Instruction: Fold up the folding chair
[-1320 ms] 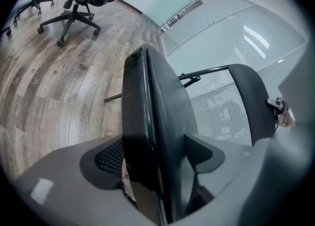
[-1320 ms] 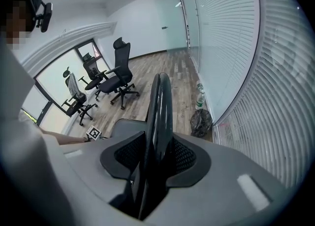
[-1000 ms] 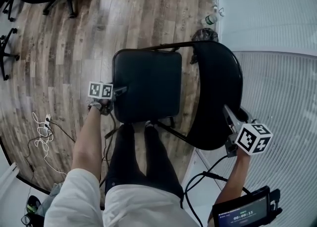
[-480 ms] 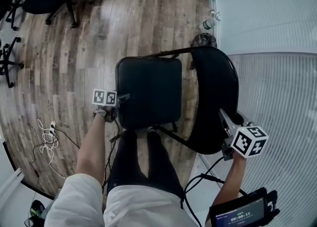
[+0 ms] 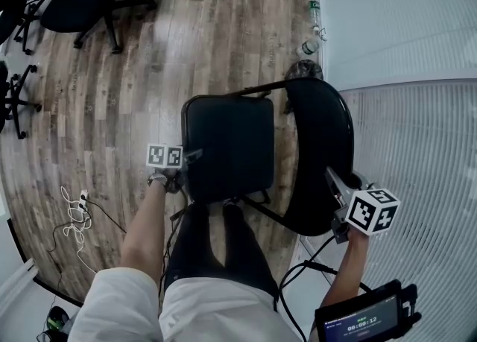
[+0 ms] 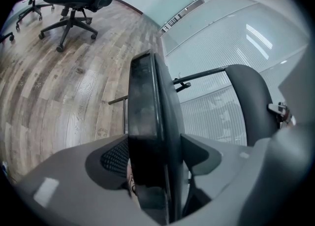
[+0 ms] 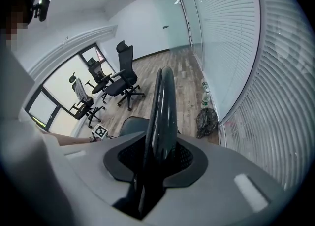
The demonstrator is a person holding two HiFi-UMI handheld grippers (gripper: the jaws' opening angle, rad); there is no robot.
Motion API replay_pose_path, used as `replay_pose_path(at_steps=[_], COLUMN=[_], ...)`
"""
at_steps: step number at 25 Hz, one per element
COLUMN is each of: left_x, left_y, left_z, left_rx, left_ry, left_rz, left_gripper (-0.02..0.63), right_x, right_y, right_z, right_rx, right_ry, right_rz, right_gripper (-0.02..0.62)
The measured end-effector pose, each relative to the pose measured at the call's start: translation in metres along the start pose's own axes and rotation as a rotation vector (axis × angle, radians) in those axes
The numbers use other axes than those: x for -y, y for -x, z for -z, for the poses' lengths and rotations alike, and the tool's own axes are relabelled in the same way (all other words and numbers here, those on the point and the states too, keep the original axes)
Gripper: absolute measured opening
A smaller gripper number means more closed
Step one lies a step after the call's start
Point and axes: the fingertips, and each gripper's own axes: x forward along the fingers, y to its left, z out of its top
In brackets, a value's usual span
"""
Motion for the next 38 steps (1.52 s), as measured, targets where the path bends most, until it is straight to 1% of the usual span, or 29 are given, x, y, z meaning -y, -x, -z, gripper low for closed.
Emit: replay_pose_path(at_steps=[4, 9, 14, 19, 22, 25, 29, 38], left_x=[0.012, 0.022, 0.031, 0.049, 0.058, 0.061, 0.068, 0.079], left_y=[0.002, 0.006, 0.013, 0.007, 0.01, 0.011, 0.009, 0.013], left_z=[-0.004, -0.004, -0.002, -0.006, -0.012, -0.018, -0.016, -0.015], left_rx=[0.004, 0.012, 0.008, 0.0, -0.001, -0.001, -0.017, -0.027], left_ry=[0.004, 0.005, 0.006, 0.011, 0.001, -0.005, -0.009, -0.022], left_rz=[0.011, -0.007, -0.03, -0.062, -0.078, -0.101, -0.12, -0.118], left_gripper=[0.304, 0.301, 0.298, 0.293, 0.288, 0.287, 0.287, 0.281], right_x=[0.001, -0.007, -0.019, -0.015, -0.019, -0.027, -0.036, -0.043], right_y=[0.004, 0.008, 0.012, 0.011, 0.013, 0.01, 0.008, 0.011], right_z=[-0.005, -0.004, -0.001, -0.007, -0.014, -0.018, -0.015, -0.014], right_rx=[-0.003, 0.001, 0.003, -0.01, -0.007, -0.007, -0.016, -0.019], right_ry=[0.003, 0.004, 0.02, 0.019, 0.024, 0.022, 0.004, -0.015], right_rz=[0.006, 0.007, 0.035, 0.042, 0.053, 0.039, 0.006, -0.014], right_gripper=[0.083, 0.078, 0.081, 0.081, 0.086, 0.086, 0.077, 0.071])
